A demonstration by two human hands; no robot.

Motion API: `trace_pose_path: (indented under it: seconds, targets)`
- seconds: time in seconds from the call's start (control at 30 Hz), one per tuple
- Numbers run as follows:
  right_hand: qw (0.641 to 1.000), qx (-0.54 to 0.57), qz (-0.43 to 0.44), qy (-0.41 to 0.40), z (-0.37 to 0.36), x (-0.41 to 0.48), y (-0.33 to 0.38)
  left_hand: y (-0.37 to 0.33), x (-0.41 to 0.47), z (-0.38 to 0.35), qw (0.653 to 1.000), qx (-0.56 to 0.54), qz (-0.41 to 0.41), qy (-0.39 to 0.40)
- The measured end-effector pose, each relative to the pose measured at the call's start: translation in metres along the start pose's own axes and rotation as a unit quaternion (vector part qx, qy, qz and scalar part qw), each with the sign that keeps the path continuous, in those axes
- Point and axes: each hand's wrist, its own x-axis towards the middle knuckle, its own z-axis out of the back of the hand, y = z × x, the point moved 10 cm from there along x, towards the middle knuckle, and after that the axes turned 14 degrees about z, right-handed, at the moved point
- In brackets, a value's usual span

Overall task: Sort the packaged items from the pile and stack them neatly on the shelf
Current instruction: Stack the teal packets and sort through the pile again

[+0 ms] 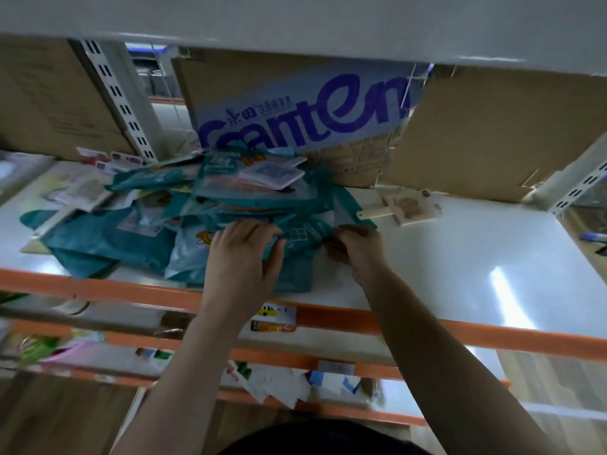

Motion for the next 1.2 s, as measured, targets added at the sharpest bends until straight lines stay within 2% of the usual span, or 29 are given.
trace_pose_path:
  seconds: [0.1, 0.27, 0.47, 0.8, 0.97, 1.2]
  targets:
    - [0.997, 0.063, -0.044, -0.024, -0.006, -0.007, -0.008, 0.006, -0.003, 0.003, 1.0, -0.002, 0.005, -0.002]
    - [0.994, 0.093, -0.055, -0.024, -0.015, -0.013, -0.01, 0.012, -0.01, 0.001, 1.0, -0.009, 0.004, 0.009]
    - [0.977, 0.185, -0.085, -0.063, -0.016, -0.027, -0.019, 0.015, -0.025, -0.007, 0.999, -0.014, -0.006, 0.036]
    - [0.983, 0.148, -0.094, -0.061, -0.016, -0.03, -0.007, 0.032, -0.034, -0.008, 0.998, -0.007, -0.009, 0.06]
    - [0.977, 0.183, -0.098, -0.044, -0.025, -0.033, -0.002, 0.039, -0.033, -0.009, 0.997, -0.008, -0.014, 0.071]
    - [0.967, 0.192, -0.042, -0.164, 0.024, -0.048, -0.005, 0.044, -0.033, -0.01, 0.995, -0.009, -0.034, 0.088]
